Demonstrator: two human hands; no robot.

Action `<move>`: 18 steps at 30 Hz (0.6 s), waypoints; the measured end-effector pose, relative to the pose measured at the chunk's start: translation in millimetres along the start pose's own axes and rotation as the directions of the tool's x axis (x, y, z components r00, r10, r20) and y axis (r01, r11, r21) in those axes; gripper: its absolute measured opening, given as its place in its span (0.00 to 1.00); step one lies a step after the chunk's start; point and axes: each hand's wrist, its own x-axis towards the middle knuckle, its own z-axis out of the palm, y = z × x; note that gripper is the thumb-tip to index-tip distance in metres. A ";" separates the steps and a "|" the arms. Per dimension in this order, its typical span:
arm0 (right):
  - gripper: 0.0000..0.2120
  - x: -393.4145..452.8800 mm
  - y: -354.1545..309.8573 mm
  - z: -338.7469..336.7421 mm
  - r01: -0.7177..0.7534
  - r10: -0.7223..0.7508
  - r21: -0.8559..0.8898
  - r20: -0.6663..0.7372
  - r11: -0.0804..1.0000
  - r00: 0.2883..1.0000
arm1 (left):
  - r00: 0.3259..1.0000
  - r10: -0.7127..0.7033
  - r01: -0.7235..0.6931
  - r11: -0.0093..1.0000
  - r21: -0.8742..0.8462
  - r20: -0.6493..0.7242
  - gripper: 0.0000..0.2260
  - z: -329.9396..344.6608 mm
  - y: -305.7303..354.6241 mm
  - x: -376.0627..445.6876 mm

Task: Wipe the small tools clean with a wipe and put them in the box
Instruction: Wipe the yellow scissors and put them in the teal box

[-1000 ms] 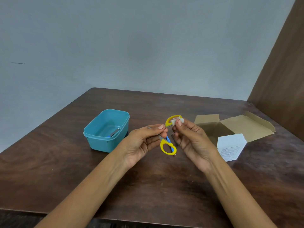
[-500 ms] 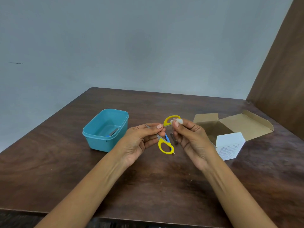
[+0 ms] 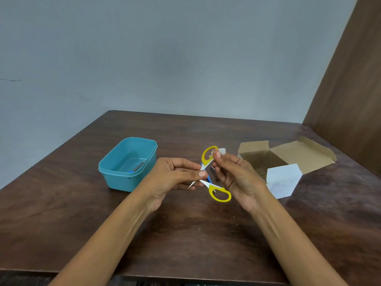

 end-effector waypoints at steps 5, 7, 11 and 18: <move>0.09 0.4 -1.5 2.1 -0.028 0.029 0.087 -0.015 0.996 0.999 | 1.000 0.025 -0.026 0.997 -0.072 -0.013 0.07 1.2 0.2 0.2; 0.06 1.8 -2.2 1.6 0.000 0.004 0.133 -0.024 0.991 1.000 | 0.998 0.038 -0.044 0.989 -0.139 -0.043 0.09 -0.4 0.9 0.6; 0.05 0.7 -2.4 0.3 0.098 -0.098 0.007 -0.020 0.995 0.995 | 0.980 0.114 -0.153 0.956 -0.250 -0.164 0.11 -3.1 1.1 4.1; 0.10 -2.1 -3.6 -1.4 0.085 -0.084 -0.081 0.017 0.993 0.996 | 0.907 0.198 -0.326 0.889 -0.321 -0.371 0.08 -2.9 0.9 6.1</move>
